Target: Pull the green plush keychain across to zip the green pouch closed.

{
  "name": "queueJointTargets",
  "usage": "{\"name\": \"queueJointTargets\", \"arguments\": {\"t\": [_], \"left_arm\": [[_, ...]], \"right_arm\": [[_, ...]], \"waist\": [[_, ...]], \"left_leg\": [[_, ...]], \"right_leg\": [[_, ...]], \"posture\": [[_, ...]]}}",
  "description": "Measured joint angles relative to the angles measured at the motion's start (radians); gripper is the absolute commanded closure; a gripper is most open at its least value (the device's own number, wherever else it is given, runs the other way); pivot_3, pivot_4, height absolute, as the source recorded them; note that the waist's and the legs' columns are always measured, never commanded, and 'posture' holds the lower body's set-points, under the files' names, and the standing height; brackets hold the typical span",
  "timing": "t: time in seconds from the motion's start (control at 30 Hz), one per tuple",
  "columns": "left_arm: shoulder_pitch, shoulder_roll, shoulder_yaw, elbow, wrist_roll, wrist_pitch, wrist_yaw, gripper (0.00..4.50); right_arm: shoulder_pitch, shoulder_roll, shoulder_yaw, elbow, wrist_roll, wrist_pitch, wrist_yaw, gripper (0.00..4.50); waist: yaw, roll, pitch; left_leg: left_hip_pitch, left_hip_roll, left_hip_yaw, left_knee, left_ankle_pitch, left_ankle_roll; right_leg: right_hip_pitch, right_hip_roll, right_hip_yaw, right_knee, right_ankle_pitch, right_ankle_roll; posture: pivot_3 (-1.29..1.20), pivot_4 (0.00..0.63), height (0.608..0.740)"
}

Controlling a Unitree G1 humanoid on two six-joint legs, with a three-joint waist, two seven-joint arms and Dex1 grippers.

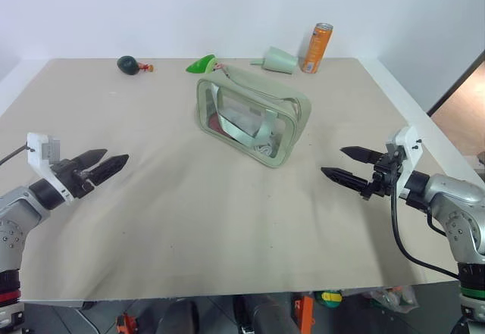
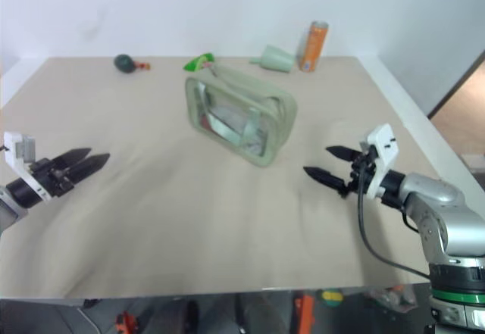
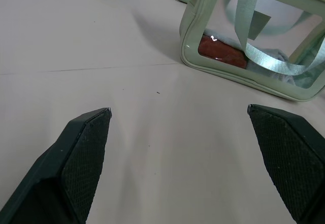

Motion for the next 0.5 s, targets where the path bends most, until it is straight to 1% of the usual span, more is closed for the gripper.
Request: {"name": "queueJointTargets", "arguments": {"t": [0.07,0.17,0.23,0.33,0.43,0.5], "left_arm": [[0.002,0.0,-0.002,-0.003,0.003,0.0,-0.001,0.05],[0.018,0.0,-0.039,-0.035,0.013,0.002,-0.03,0.05],[0.012,0.0,-0.04,-0.035,0.009,0.005,-0.036,0.05],[-0.079,0.0,-0.029,-0.05,-0.039,0.028,-0.037,0.05],[-0.135,0.009,-0.016,-0.102,-0.101,0.058,-0.05,0.05],[-0.135,0.013,-0.019,-0.158,-0.117,0.054,-0.088,0.05]], "right_arm": [[0.0,0.0,0.0,0.0,0.0,0.001,-0.002,0.0],[-0.009,-0.001,0.0,-0.007,0.0,0.005,-0.016,0.0],[-0.052,0.0,-0.001,-0.004,0.0,0.009,-0.04,0.0],[-0.256,0.005,-0.003,0.014,0.007,0.026,-0.108,0.0],[-0.405,0.01,0.021,0.021,0.008,0.049,-0.129,0.0],[-0.483,0.028,0.054,0.025,0.012,0.081,-0.129,0.0]], "waist": [[0.0,0.0,0.0],[0.0,0.0,0.0],[-0.002,0.001,0.001],[-0.002,0.003,0.004],[-0.002,0.003,0.004],[-0.004,0.003,0.005]], "left_leg": [[0.0,0.0,0.0,0.0,0.0,0.0],[0.0,0.0,0.0,0.0,0.0,0.0],[0.0,0.0,0.001,0.0,0.0,0.0],[0.0,0.0,0.001,0.002,0.001,0.001],[0.0,0.0,0.001,0.001,0.001,0.001],[0.0,0.0,0.001,0.0,0.0,0.0]], "right_leg": [[0.0,0.0,0.0,0.0,0.0,0.0],[0.0,0.0,0.0,0.0,0.0,0.0],[0.0,0.0,0.001,0.0,0.0,0.0],[-0.001,0.001,0.0,0.001,0.002,0.002],[0.0,0.001,0.0,0.001,0.001,0.0],[-0.001,0.001,0.001,0.001,0.0,-0.002]], "posture": [[0.0,0.15,0.74],[0.0,0.15,0.74],[0.0,0.15,0.74],[0.0,0.15,0.74],[0.0,0.15,0.74],[0.0,0.15,0.74]]}}
